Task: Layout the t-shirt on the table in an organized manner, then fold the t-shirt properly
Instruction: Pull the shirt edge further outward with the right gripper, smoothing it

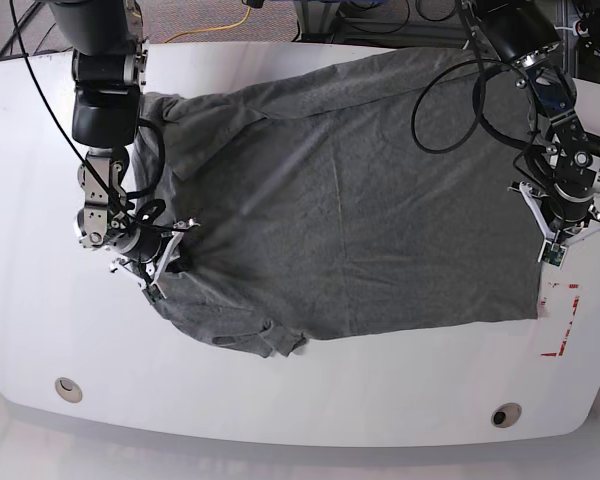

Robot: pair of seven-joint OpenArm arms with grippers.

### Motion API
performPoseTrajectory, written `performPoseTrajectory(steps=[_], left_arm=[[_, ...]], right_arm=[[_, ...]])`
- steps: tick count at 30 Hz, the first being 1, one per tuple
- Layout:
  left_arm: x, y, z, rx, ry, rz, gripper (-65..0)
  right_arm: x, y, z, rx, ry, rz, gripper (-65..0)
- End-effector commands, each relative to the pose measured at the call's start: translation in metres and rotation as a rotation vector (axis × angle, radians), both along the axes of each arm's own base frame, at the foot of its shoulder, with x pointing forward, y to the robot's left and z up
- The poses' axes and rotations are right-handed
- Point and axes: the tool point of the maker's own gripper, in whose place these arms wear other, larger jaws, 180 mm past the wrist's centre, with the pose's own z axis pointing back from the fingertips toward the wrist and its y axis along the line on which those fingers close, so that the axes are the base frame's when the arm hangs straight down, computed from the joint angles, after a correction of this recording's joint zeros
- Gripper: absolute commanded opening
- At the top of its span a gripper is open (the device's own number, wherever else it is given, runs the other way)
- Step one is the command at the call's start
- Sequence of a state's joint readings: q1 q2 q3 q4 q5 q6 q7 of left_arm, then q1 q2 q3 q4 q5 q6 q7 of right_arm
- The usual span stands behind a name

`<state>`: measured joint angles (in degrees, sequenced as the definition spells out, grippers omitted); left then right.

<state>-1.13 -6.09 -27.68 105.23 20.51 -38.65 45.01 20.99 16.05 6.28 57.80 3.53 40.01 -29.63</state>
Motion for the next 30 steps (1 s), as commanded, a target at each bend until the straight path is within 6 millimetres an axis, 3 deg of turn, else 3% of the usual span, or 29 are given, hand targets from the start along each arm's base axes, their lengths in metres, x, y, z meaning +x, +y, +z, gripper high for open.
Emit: performPoseTrajectory(steps=[1, 5, 10, 12, 23, 30], left_arm=[[0.008, 0.002, 0.014, 0.012, -0.047, -0.004, -64.6], [0.008, 0.002, 0.014, 0.012, -0.047, -0.004, -64.6], [0.008, 0.002, 0.014, 0.012, -0.047, -0.004, -64.6], [0.008, 0.002, 0.014, 0.012, -0.047, -0.004, -64.6], [0.010, -0.005, 0.013, 0.012, -0.044, -0.024, -64.6], [0.010, -0.006, 0.008, 0.006, -0.031, -0.027, -64.6]], right_arm=[[0.022, -0.003, 0.046, 0.029, -0.120, -0.009, -43.6], [0.029, -0.010, 0.075, 0.067, -0.178, -0.043, -24.9], [0.037, -0.026, 0.089, 0.096, -0.208, -0.103, -5.1], [0.038, -0.028, 0.083, 0.120, -0.190, -0.126, 0.0], [0.038, -0.084, 0.052, 0.255, -0.078, -0.342, 0.0], [0.033, -0.098, 0.048, 0.255, -0.073, -0.369, -2.4]])
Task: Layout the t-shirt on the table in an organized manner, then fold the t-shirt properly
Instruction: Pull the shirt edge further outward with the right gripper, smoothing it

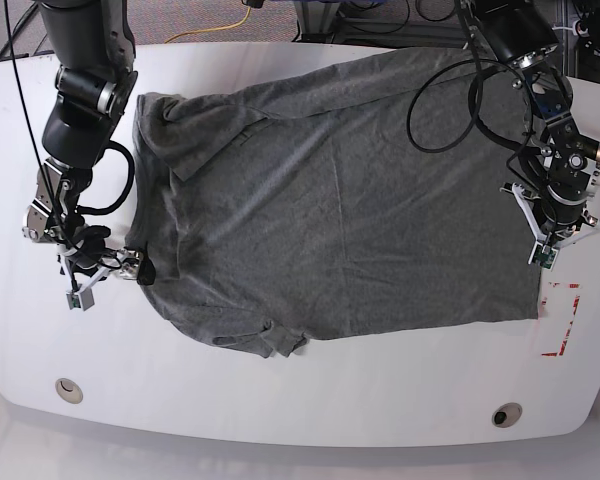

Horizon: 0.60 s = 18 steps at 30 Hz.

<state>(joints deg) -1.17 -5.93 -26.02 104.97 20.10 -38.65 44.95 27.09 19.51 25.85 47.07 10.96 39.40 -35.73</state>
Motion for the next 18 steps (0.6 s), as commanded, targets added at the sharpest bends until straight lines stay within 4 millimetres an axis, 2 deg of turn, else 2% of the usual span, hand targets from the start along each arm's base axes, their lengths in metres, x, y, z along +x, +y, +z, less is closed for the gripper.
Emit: performPoseTrajectory(steps=[1, 7, 13, 18], left_arm=[[0.006, 0.005, 0.009, 0.013, -0.031, 0.005, -64.6], [0.006, 0.002, 0.010, 0.006, -0.034, -0.004, -64.6], [0.009, -0.006, 0.010, -0.033, -0.052, -0.020, -64.6], [0.011, -0.010, 0.011, -0.056, -0.064, -0.032, -64.6]], right_arm=[[0.019, -0.006, 0.029, 0.006, -0.094, -0.008, -3.2], [0.009, -0.014, 0.029, -0.035, -0.090, -0.002, -5.7], [-0.014, -0.017, 0.050, -0.200, -0.091, 0.061, -2.5], [-0.040, 0.001, 0.065, -0.301, -0.115, 0.119, -0.2]])
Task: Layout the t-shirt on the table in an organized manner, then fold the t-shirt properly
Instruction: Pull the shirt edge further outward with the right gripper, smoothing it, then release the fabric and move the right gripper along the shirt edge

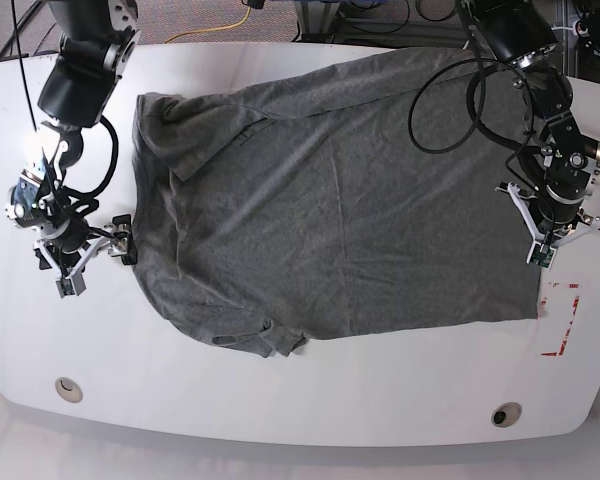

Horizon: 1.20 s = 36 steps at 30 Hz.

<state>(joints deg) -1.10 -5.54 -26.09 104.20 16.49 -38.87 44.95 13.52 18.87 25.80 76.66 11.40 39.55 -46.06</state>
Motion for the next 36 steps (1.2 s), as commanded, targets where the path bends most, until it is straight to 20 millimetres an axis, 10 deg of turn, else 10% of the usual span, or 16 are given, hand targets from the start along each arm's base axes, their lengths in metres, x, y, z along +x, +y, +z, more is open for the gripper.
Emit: performPoseTrajectory(steps=[1, 18, 29, 36], left_arm=[[0.009, 0.001, 0.017, 0.009, -0.055, -0.009, -64.6], [0.021, -0.025, 0.016, 0.019, -0.047, -0.090, -63.7], [0.017, -0.030, 0.009, 0.035, 0.007, -0.095, -22.8], [0.009, -0.023, 0.019, 0.070, 0.018, -0.062, -23.2]], right_arm=[[-0.001, 0.012, 0.029, -0.050, -0.085, 0.044, 0.0], [-0.083, 0.066, 0.031, -0.138, -0.041, 0.128, 0.0], [-0.117, 0.085, 0.023, -0.103, -0.009, 0.154, 0.0], [-0.126, 0.088, 0.017, -0.084, 0.013, 0.159, 0.0]])
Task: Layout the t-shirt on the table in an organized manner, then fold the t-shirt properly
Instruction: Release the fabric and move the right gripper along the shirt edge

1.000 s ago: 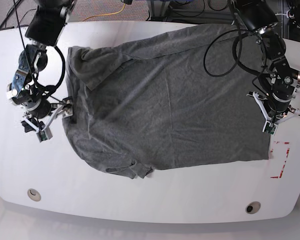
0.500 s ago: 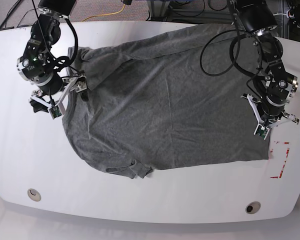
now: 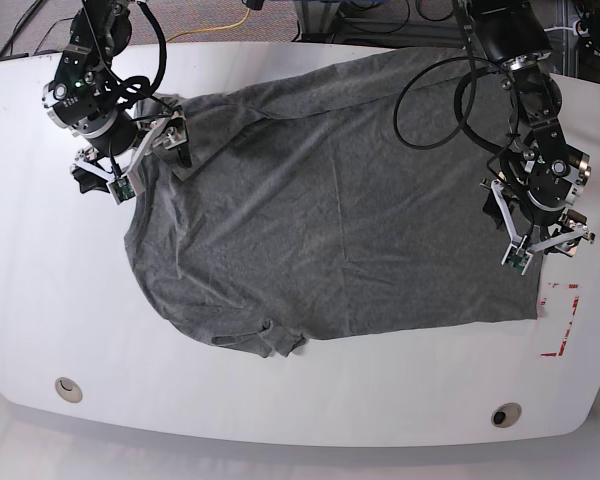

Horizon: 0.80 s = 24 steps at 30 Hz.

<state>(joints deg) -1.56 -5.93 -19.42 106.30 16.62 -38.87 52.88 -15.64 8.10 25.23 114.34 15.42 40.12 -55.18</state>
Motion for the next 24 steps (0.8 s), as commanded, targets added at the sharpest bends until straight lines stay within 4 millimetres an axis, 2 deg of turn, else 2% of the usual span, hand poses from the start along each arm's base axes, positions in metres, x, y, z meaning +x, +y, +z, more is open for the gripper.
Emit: performPoseTrajectory(steps=[1, 5, 10, 13, 17, 20, 24], left_arm=[[0.007, -0.001, 0.020, 0.012, -0.067, -0.014, -24.2], [0.002, 0.009, 0.019, 0.031, -0.058, -0.001, -25.7], [0.003, 0.014, 0.016, 0.029, -0.048, 0.012, -25.8], [0.006, 0.012, 0.017, 0.027, -0.054, 0.008, -25.8], [0.011, 0.009, 0.021, 0.015, -0.071, 0.009, -25.8], [0.012, 0.006, 0.021, 0.007, -0.073, 0.007, -25.8], [0.012, 0.006, 0.021, 0.007, -0.073, 0.007, -25.8]], right_arm=[[0.006, -0.003, 0.011, -0.006, -0.044, 0.003, 0.0], [0.008, -0.004, 0.012, -0.005, -0.049, -0.003, 0.0], [0.025, -0.005, 0.019, 0.004, -0.083, -0.010, 0.0], [0.046, -0.009, 0.023, 0.024, -0.109, -0.027, 0.0], [0.068, -0.016, 0.015, 0.048, -0.098, -0.051, 0.0], [0.085, -0.025, 0.007, 0.053, -0.075, -0.083, 0.0], [0.104, -0.050, 0.000, 0.082, -0.059, -0.175, 0.0]])
